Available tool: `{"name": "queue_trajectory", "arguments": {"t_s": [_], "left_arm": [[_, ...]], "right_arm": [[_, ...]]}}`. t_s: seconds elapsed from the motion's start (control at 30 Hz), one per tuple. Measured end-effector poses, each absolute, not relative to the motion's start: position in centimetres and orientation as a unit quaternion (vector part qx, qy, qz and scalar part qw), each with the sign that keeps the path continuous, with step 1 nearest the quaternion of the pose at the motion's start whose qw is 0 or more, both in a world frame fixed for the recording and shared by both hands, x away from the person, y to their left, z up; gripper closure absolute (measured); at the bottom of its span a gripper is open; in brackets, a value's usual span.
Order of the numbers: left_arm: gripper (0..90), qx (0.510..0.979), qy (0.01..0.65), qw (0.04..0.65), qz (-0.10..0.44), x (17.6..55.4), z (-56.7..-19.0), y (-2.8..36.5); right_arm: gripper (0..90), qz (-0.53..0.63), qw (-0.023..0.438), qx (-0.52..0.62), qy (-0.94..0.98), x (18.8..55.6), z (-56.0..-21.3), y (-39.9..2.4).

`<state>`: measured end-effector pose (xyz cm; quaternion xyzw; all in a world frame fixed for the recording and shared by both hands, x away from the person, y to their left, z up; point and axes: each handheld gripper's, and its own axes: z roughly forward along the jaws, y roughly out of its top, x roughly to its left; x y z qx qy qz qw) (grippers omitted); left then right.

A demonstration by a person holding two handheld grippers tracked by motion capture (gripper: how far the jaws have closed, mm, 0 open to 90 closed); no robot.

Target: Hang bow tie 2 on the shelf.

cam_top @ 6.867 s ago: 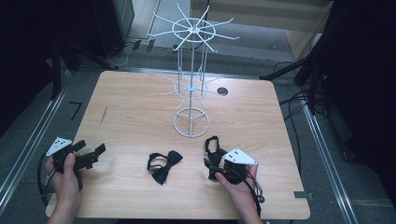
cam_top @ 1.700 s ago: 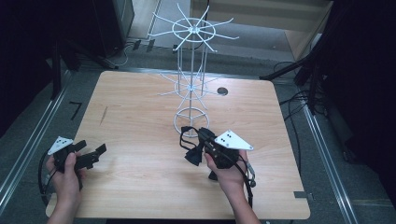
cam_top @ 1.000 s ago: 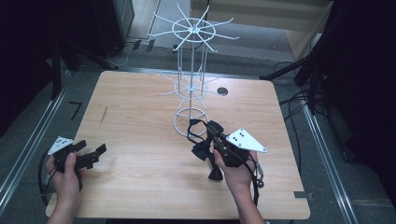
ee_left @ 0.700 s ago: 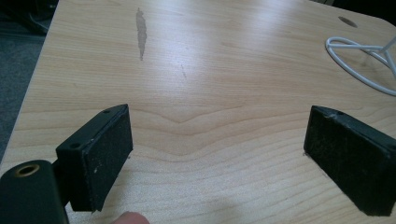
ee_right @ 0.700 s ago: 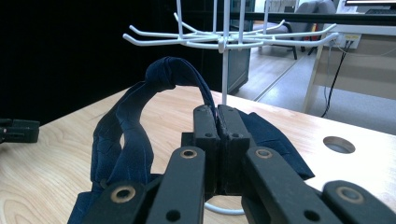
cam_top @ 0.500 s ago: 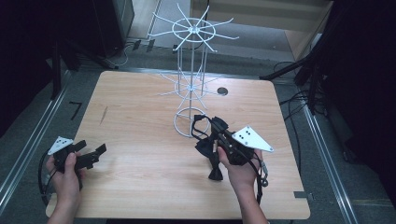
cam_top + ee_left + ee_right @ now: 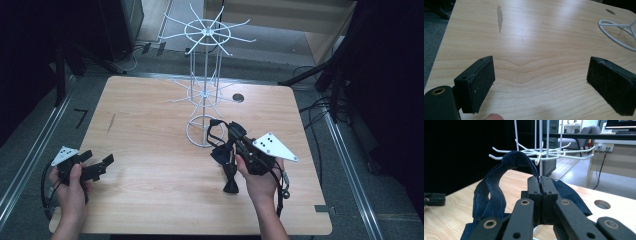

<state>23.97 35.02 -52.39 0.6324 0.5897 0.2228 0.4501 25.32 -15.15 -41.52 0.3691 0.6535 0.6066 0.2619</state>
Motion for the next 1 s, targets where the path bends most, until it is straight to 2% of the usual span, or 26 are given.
{"name": "queue_trajectory", "arguments": {"t_s": [0.63, 1.0], "left_arm": [[8.4, 0.635, 0.578, 0.463, 0.218, 23.7, -52.4, 35.1], [8.4, 0.643, 0.536, 0.482, 0.26, 22.5, -52.2, 34.5]], "right_arm": [[88.5, 0.604, 0.265, 0.376, 0.651, 26.8, -41.1, -15.1], [88.4, 0.602, 0.258, 0.383, 0.652, 28.7, -41.6, -14.8]]}}
